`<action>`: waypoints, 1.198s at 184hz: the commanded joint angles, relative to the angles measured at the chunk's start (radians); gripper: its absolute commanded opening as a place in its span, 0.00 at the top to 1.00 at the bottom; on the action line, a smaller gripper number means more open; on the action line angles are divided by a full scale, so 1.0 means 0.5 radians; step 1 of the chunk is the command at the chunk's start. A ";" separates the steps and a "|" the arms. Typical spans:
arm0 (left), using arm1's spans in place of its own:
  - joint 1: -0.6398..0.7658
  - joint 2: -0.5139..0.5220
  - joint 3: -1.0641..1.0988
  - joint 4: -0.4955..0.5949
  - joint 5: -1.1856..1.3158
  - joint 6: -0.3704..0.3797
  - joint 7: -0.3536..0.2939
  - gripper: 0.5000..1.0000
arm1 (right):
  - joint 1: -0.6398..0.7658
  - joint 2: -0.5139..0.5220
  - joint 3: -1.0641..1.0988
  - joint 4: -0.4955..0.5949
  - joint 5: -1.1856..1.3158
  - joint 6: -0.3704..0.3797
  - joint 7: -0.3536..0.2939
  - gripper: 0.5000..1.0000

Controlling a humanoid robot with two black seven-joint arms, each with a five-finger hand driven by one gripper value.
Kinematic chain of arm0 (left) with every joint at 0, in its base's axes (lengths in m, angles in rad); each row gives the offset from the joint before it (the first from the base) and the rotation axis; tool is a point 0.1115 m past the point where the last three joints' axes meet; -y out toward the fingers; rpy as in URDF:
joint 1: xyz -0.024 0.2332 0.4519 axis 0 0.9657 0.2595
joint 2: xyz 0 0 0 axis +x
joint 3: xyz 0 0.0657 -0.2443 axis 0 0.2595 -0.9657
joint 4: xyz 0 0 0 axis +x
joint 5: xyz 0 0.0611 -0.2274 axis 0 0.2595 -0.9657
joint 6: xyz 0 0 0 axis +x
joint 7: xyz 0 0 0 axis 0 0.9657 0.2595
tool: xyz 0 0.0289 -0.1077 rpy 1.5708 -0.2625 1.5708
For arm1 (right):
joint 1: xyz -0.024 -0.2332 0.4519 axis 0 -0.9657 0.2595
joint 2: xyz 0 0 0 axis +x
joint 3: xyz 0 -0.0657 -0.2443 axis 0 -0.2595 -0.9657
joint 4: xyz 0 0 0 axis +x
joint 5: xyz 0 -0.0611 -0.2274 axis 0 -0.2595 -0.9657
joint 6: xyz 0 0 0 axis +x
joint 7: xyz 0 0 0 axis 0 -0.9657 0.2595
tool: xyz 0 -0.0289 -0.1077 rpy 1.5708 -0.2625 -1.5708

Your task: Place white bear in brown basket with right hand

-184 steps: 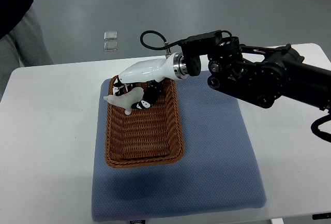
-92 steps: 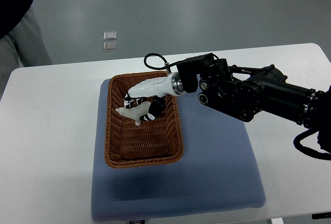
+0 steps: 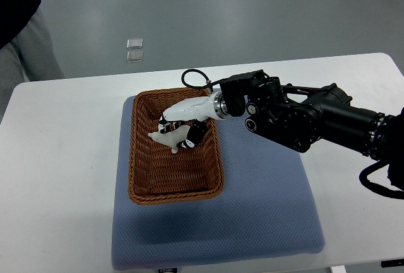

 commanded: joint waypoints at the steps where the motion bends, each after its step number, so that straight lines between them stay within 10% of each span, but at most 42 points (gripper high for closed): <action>1: 0.000 0.000 0.000 0.000 0.000 0.000 0.001 0.00 | -0.001 0.000 0.001 0.000 0.003 -0.014 0.000 0.64; 34: 0.000 0.000 0.000 0.000 0.000 0.000 0.001 0.00 | -0.001 0.000 0.004 0.003 0.012 -0.008 0.000 0.35; 131: 0.000 0.000 0.000 0.000 0.000 0.003 0.001 0.00 | -0.007 -0.117 0.286 0.021 0.159 -0.023 0.025 0.22; 187: 0.000 0.000 -0.003 0.000 0.000 0.000 0.001 0.00 | -0.255 -0.221 0.952 -0.009 0.607 -0.225 0.028 0.21; 221: 0.000 0.000 -0.003 0.000 0.000 0.000 -0.003 0.00 | -0.485 -0.227 1.201 -0.034 1.015 -0.591 0.034 0.21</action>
